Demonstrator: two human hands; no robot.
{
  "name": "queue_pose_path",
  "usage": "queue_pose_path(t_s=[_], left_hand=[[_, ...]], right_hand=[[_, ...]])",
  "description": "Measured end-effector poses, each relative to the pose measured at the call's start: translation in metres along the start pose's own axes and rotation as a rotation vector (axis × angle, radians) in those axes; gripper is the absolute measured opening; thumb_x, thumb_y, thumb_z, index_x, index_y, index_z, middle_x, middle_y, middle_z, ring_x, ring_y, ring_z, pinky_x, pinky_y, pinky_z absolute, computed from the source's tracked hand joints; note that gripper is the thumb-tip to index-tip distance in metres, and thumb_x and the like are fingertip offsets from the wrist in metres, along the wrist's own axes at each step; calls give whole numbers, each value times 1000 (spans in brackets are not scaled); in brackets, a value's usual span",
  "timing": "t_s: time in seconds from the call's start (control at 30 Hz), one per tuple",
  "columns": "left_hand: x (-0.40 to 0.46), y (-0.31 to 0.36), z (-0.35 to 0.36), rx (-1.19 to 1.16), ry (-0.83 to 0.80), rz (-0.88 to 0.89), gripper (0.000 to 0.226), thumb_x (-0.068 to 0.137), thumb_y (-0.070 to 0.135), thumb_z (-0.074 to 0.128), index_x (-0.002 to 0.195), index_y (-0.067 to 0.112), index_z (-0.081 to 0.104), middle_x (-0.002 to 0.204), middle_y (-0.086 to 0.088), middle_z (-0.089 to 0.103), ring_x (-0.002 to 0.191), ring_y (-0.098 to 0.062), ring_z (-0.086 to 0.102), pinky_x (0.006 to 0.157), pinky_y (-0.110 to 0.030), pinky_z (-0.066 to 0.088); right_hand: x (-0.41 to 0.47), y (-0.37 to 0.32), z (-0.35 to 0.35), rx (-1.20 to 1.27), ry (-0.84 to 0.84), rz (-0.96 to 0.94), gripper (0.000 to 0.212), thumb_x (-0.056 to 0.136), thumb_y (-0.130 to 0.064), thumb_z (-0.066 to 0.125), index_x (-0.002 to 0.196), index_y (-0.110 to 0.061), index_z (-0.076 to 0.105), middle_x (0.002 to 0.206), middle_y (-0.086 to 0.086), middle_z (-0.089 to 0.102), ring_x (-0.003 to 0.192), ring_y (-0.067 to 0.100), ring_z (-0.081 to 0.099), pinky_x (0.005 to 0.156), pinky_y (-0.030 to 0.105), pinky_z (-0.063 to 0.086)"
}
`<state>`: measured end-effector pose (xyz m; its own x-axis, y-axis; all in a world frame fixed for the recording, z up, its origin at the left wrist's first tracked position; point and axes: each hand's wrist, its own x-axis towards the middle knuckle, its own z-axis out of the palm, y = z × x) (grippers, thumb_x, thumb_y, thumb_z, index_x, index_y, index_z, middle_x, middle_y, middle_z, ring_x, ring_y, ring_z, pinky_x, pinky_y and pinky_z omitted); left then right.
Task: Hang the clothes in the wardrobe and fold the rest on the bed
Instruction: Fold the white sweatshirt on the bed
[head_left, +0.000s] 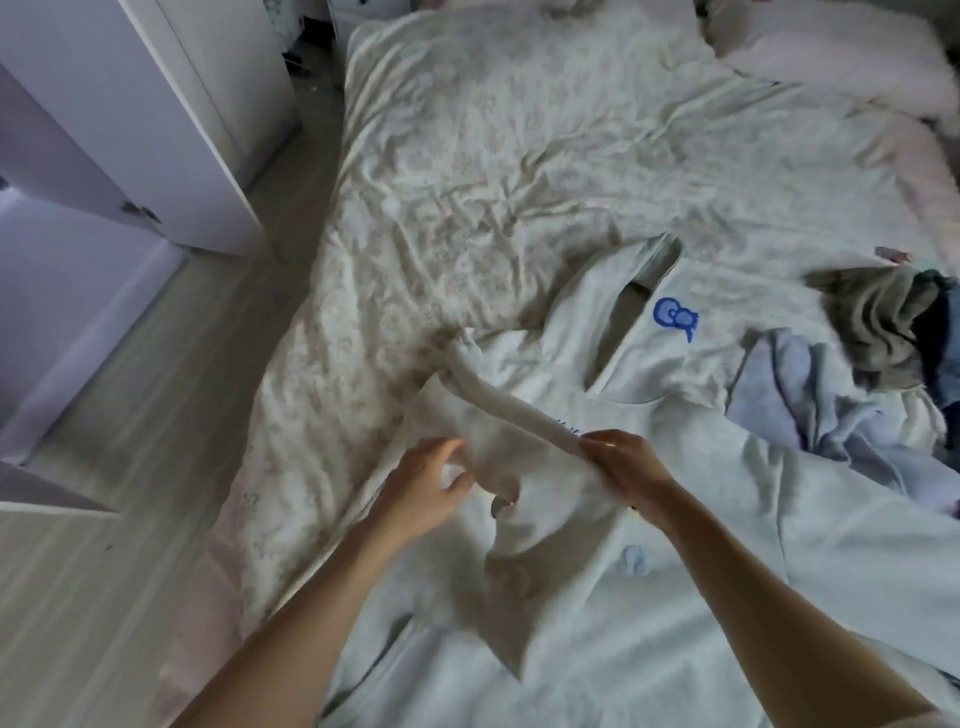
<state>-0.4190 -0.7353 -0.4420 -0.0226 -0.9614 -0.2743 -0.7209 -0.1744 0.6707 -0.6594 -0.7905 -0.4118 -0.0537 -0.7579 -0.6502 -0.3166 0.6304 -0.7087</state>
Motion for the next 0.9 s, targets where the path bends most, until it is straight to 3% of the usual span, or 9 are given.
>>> queue_pose_path(t_s=[0.1,0.17,0.23,0.37,0.5,0.57,0.63,0.77,0.9], left_hand=[[9,6,24,248,-53,16,50,90,35,54,137,19,44,138,-1,44,129,-21,40,101,-34,38],[13,6,35,355,-41,9,52,92,37,51,139,20,40,143,0,37,134,-20,32,105,-37,33],[19,6,46,445,-27,24,50,93,39,49,139,22,40,147,1,31,137,-18,26,109,-39,27],[34,6,59,514,-4,86,49,92,38,51,138,23,42,149,-1,26,140,-22,20,112,-49,18],[53,12,76,586,-94,144,48,93,41,47,138,27,41,148,3,30,141,-21,14,111,-52,11],[57,17,83,579,-138,114,43,94,42,43,135,30,45,145,7,37,142,-20,13,113,-53,9],[59,23,89,575,-159,84,35,95,42,42,127,32,53,139,8,43,141,-19,16,112,-54,8],[62,42,91,619,-159,120,28,95,40,41,115,31,60,130,8,46,130,-16,32,110,-51,15],[92,74,96,612,-161,149,37,98,35,37,134,28,45,141,6,37,133,-16,30,112,-49,13]], right_hand=[[11,19,-42,-72,212,41,31,90,-14,59,120,-8,57,86,14,65,75,26,60,63,29,41],[12,50,-53,-209,242,94,44,91,-16,58,132,-6,49,109,18,65,103,31,60,81,31,41],[5,90,-53,-293,210,180,50,92,-21,57,136,-3,43,114,19,64,111,30,58,89,29,39],[-16,155,-30,-405,52,324,49,92,-40,54,124,-4,54,113,14,66,110,28,59,89,30,43],[-23,172,-1,-399,-12,381,32,86,-43,52,78,-12,56,85,13,55,82,21,54,72,30,42],[-20,167,5,-393,6,391,30,88,-34,48,95,-7,60,98,19,60,93,27,58,78,31,43],[-19,157,-5,-335,105,358,22,87,-23,46,99,-9,58,104,17,61,98,30,57,82,34,45],[-25,139,-70,-289,424,264,5,84,-20,48,83,-15,50,94,14,64,89,34,57,66,32,38],[-21,130,-149,-554,632,199,21,88,-39,50,98,-24,60,98,9,69,98,30,61,84,36,36]])
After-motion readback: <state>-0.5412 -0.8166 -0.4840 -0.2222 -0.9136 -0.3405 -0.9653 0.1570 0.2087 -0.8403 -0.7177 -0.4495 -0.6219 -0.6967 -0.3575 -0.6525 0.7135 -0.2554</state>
